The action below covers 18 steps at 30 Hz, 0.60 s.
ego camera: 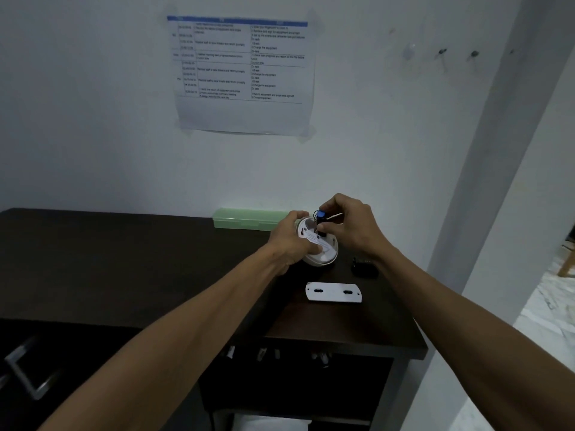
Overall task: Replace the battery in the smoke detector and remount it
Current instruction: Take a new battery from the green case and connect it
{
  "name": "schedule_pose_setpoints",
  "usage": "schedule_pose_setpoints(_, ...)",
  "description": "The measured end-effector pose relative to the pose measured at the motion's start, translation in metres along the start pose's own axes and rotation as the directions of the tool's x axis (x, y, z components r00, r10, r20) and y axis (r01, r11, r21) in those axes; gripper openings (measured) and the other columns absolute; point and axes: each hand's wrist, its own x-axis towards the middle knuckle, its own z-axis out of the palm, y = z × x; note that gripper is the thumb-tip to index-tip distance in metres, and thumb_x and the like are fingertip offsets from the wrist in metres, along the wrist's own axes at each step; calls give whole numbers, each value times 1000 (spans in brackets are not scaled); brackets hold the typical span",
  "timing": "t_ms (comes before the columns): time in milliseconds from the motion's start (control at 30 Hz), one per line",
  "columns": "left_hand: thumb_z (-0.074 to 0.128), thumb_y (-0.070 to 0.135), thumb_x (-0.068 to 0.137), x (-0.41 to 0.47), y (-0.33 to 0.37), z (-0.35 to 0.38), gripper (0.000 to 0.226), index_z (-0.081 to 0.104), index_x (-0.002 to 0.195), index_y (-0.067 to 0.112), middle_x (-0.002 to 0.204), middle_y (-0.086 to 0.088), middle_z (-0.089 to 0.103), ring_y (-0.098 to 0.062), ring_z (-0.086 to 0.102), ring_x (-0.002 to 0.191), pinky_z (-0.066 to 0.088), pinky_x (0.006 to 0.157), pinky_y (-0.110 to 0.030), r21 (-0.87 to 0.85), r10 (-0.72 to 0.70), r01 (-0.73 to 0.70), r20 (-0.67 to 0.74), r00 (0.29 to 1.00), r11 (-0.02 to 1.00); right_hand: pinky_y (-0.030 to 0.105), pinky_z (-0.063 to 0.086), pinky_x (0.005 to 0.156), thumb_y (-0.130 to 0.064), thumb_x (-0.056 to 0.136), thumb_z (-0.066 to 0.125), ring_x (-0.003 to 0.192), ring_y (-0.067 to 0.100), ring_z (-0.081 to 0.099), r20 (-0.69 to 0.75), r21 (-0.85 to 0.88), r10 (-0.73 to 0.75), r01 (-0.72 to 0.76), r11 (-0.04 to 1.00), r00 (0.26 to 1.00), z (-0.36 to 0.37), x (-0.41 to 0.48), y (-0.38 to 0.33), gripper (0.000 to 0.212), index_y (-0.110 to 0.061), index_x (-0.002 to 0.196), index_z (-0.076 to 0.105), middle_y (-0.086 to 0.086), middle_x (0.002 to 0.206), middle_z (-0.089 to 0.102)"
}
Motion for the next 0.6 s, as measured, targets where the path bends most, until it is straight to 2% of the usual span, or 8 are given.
schedule_pose_setpoints(267, 88, -3, 63, 0, -2, 1, 84, 54, 134, 25, 122, -8, 63, -27, 64, 106, 59, 90, -41, -23, 9, -10, -8, 1000, 1000, 40, 61, 79, -5, 71, 82, 83, 8, 73, 0, -10, -9, 9, 1000, 1000, 4, -3, 11, 26, -17, 87, 66, -7, 90, 75)
schedule_pose_setpoints(367, 89, -3, 63, -1, -2, 1, 86, 53, 137, 23, 123, -9, 62, -28, 64, 108, 59, 90, -41, -27, 10, -10, -3, 1000, 1000, 44, 59, 82, -12, 71, 81, 88, 14, 72, 28, -100, -53, 56, 993, 998, 5, -3, 14, 24, -22, 88, 67, -5, 93, 75)
schedule_pose_setpoints(600, 89, -3, 63, -1, -1, 4, 91, 50, 141, 20, 131, -9, 59, -27, 61, 113, 56, 96, -41, -45, 7, -8, -5, 1000, 999, 43, 56, 82, -17, 83, 69, 92, 22, 70, 209, -338, -166, 230, 913, 964, 0, 4, 4, 20, -18, 102, 68, 4, 102, 75)
